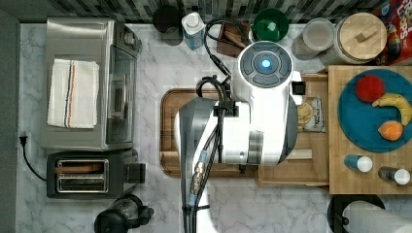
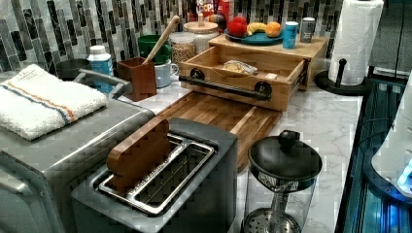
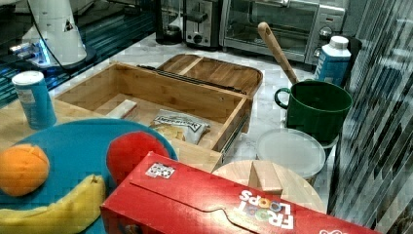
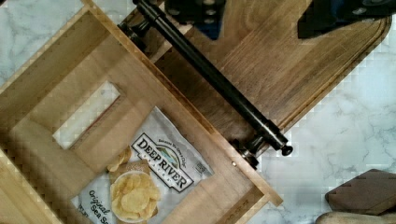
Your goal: Close the drawer.
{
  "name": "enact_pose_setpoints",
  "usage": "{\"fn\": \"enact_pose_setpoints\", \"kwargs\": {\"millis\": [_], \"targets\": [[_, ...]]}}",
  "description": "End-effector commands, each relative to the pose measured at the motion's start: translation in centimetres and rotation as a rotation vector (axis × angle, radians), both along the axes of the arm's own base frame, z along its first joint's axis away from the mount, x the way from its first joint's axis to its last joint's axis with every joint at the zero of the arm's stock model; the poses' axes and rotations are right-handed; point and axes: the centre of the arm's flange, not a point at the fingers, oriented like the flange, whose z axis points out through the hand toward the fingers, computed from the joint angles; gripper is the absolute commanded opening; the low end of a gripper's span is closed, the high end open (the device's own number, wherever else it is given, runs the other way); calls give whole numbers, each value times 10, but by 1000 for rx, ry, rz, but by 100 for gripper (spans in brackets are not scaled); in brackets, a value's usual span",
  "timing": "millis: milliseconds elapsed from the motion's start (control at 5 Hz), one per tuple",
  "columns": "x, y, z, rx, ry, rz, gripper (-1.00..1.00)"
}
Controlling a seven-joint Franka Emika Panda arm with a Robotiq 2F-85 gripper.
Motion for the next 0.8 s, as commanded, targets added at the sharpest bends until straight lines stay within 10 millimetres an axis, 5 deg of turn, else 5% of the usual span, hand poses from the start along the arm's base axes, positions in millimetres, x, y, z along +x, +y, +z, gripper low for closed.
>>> {"fn": "enact_pose_setpoints", "kwargs": {"millis": [200,400,600,800], "targets": [[0,0,-1,-1,1,13,-100],[0,0,-1,-1,1,13,-100],[10,9,-3,71,53,58,100],[2,39,-10,73,26,202,100]]}}
